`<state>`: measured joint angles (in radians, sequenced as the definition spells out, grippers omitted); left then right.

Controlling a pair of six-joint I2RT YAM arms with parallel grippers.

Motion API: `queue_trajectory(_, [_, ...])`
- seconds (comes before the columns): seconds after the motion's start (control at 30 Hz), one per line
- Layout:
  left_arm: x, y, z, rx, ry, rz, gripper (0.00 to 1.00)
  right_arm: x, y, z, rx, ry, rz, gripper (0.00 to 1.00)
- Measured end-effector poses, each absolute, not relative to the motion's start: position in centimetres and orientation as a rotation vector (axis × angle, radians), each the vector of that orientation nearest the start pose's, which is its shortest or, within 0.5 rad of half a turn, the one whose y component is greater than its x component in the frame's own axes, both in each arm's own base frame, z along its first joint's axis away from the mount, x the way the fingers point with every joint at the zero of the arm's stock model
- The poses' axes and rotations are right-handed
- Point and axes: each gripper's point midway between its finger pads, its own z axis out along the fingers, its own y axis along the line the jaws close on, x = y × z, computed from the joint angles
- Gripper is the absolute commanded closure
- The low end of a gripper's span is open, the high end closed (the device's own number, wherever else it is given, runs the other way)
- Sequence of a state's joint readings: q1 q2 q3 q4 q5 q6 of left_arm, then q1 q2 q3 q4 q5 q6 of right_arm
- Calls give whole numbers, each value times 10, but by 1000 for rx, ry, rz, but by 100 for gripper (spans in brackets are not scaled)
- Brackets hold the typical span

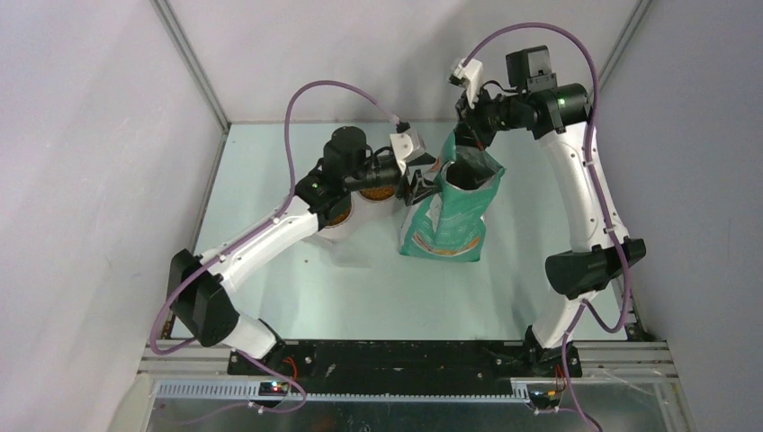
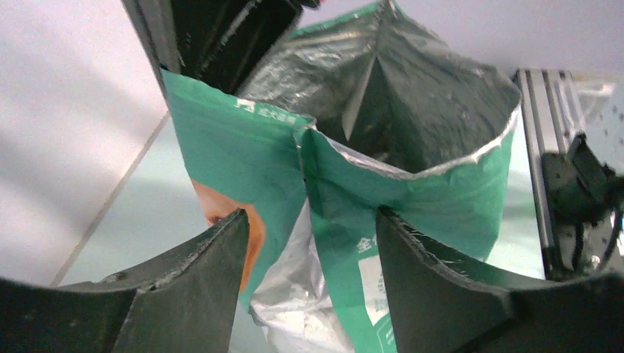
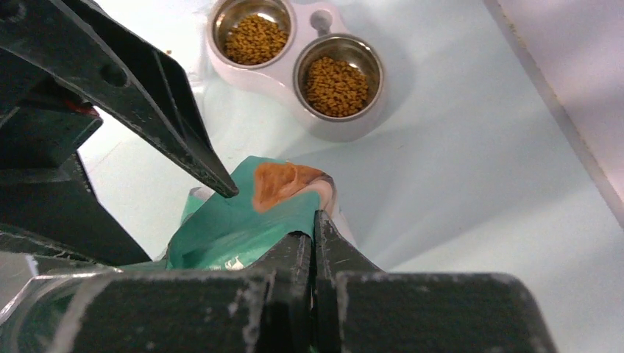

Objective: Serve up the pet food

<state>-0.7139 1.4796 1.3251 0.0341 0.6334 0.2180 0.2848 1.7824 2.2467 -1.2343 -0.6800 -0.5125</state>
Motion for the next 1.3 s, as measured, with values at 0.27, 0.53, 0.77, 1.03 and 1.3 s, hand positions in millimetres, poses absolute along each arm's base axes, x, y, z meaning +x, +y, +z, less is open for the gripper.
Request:
queue_trajectory(0.27, [305, -382, 349, 1071, 1289, -889, 75, 382, 198, 351, -1085, 1924, 589, 97])
queue_trajectory(0.53, [311, -379, 355, 1057, 1278, -883, 100, 390, 185, 352, -1015, 1960, 576, 93])
queue_trajectory(0.77, [338, -349, 355, 967, 1341, -850, 100, 404, 165, 352, -933, 1989, 544, 93])
queue_trajectory(1.03, [294, -313, 311, 1061, 1375, -845, 100, 425, 165, 350, -890, 1999, 513, 94])
queue_trajectory(1.3, [287, -354, 261, 1226, 1398, -967, 100, 420, 168, 351, -832, 2030, 572, 78])
